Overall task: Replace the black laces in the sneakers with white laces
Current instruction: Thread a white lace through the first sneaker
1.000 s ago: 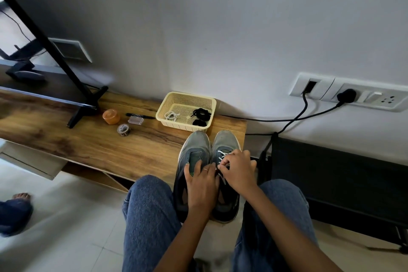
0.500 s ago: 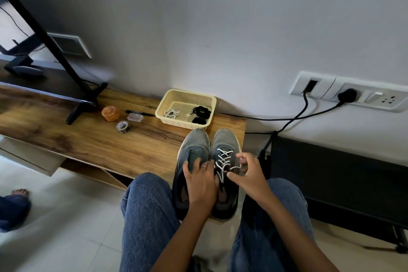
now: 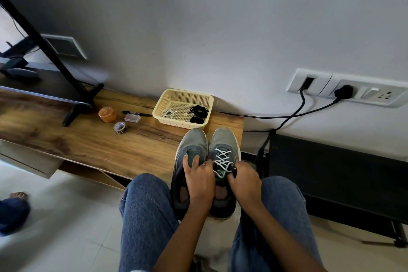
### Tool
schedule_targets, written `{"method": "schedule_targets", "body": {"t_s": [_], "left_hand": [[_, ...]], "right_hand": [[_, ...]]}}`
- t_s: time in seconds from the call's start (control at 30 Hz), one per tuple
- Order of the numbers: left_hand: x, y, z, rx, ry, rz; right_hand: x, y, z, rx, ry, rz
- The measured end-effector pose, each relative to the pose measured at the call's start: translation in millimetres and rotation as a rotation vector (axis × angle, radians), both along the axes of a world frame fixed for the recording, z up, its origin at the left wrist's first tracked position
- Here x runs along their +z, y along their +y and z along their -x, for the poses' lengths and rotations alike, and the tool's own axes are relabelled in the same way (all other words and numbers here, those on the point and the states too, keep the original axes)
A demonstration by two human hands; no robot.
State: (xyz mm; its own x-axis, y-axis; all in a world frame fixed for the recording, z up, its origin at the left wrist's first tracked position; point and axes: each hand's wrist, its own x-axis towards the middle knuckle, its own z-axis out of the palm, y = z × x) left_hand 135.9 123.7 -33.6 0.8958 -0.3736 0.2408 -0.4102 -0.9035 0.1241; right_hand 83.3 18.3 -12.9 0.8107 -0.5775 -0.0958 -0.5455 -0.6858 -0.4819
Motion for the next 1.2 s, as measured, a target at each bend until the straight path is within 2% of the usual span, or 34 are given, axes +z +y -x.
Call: {"method": "schedule_targets", "body": {"t_s": [0.33, 0.6, 0.73, 0.87, 1.0, 1.2], "left_hand": [[2, 5, -3, -0.037, 0.091, 0.056], [7, 12, 9, -0.019, 0.073, 0.174], [8, 13, 9, -0.027, 0.126, 0.199], [20, 19, 3, -0.046, 0.298, 0.217], [29, 27, -14, -0.106, 0.364, 0.193], [45, 35, -26, -0.039, 0.322, 0.13]], "right_hand": [[-2, -4, 2, 0.044, 0.01, 0.029], [-6, -1, 15, 0.082, -0.236, -0.076], [-4, 3, 14, 0.038, -0.234, -0.106], [-1, 1, 12, -0.02, -0.226, -0.177], [-2, -1, 10, -0.036, -0.191, -0.177], [-3, 0, 7, -0.056, -0.178, -0.178]]}}
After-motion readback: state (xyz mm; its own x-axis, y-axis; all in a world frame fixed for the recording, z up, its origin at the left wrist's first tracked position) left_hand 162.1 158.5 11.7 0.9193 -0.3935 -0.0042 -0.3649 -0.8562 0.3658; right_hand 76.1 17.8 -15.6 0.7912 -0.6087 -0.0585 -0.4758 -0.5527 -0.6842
